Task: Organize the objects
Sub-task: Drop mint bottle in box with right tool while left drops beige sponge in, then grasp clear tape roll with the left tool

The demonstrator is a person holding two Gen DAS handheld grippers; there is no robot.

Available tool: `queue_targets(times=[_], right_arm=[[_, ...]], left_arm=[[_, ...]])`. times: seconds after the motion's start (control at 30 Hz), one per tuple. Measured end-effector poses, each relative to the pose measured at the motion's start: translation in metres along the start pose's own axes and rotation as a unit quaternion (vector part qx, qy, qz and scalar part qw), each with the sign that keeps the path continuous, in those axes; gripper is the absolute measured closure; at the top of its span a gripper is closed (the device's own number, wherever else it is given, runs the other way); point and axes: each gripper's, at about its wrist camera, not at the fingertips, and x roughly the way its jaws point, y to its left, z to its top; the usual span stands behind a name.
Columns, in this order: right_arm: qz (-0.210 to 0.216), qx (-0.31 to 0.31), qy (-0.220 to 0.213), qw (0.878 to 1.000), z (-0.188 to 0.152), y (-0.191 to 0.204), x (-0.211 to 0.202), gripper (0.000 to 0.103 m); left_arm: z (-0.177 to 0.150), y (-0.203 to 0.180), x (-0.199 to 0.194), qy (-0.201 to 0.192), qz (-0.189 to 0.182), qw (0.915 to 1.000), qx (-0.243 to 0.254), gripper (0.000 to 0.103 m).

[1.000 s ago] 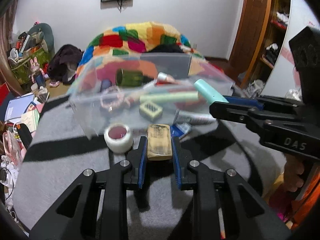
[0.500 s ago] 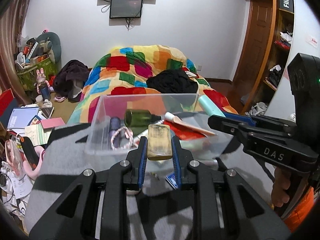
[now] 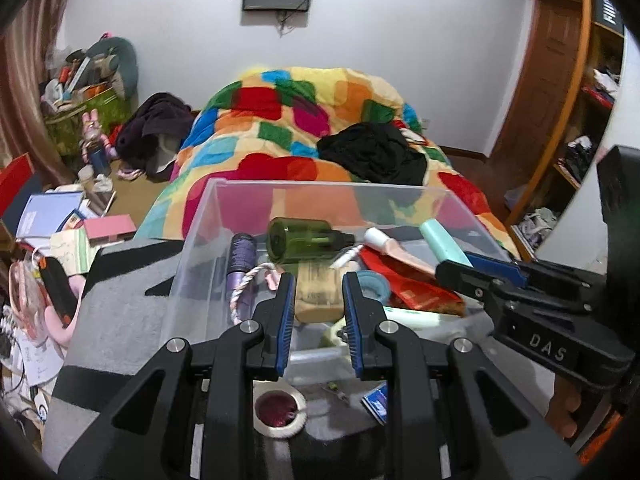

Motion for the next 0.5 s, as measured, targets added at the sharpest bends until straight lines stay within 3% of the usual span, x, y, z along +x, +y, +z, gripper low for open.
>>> queue_targets(times=[0.33,0.43,0.5], right_arm=[[-0.015,-0.026,0.001,1.0,-0.008,0.008,-0.002,0.076],[-0.003,-0.02,0.0,1.0,-0.009,0.006,-0.011,0.068],[0.002,-0.022,-0.008,1.0,-0.01,0.007,-0.02,0.064]], left_arm=[[-0.006,-0.005,-0.007,0.0,-0.003,0.9999,0.011,0.076],[-0.005,-0.004,-0.022,-0.017,0.008,0.9996,0.018,0.066],[-0.004,0.0,-0.032,-0.032,0.015,0.9993,0.015,0.049]])
